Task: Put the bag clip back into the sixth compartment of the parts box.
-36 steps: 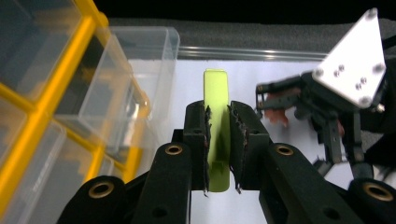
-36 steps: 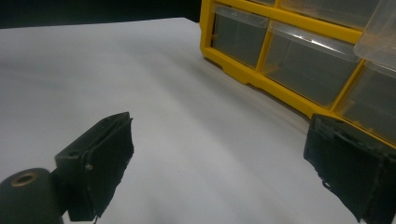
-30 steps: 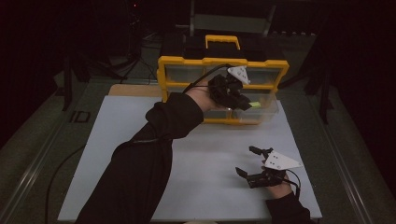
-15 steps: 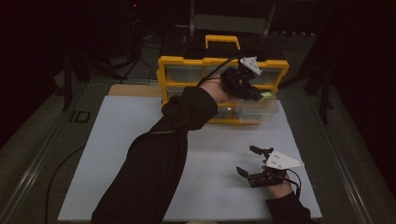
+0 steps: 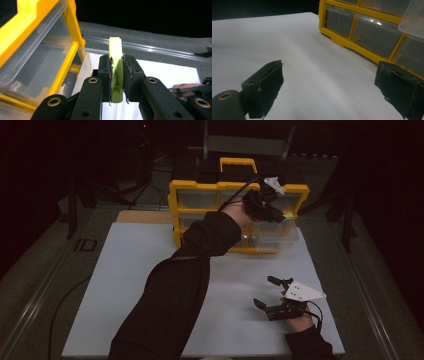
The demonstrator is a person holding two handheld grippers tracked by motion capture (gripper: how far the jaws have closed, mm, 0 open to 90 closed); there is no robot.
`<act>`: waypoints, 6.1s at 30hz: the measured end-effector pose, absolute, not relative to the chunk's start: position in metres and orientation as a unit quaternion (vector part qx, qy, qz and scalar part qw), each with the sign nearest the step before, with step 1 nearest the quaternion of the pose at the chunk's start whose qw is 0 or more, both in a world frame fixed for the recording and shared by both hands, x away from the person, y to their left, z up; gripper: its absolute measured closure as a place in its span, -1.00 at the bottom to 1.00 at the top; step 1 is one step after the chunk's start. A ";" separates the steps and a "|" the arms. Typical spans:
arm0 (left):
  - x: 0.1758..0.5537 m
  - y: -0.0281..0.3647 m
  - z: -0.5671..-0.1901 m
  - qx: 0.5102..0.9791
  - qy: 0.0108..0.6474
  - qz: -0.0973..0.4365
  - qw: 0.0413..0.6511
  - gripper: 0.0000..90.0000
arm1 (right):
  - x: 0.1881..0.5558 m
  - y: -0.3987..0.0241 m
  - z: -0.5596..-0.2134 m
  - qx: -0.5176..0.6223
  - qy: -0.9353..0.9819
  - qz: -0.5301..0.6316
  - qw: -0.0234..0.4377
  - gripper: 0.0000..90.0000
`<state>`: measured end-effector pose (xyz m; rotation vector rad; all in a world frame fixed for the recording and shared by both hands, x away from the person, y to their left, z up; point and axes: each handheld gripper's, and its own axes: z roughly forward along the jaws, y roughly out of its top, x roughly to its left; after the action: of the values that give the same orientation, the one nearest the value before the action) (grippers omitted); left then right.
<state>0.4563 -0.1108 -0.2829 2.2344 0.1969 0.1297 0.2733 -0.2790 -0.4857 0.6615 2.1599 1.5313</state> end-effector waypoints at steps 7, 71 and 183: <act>0.462 -0.122 -0.299 0.906 0.084 0.057 0.411 0.75 | 0.274 -0.279 -0.486 0.235 0.775 0.550 0.204 -0.82; 0.418 -0.025 -0.314 0.876 0.138 0.049 0.460 -0.98 | 0.274 -0.274 -0.487 0.233 0.782 0.541 0.203 -0.82; 0.235 0.240 -0.515 0.720 0.451 0.276 0.449 -0.97 | 0.274 -0.268 -0.487 0.231 0.789 0.530 0.208 -0.82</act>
<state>0.2352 0.2398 -0.5155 1.7819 1.1170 0.6835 0.2742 -0.2677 -0.4871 0.6434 2.1949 1.4761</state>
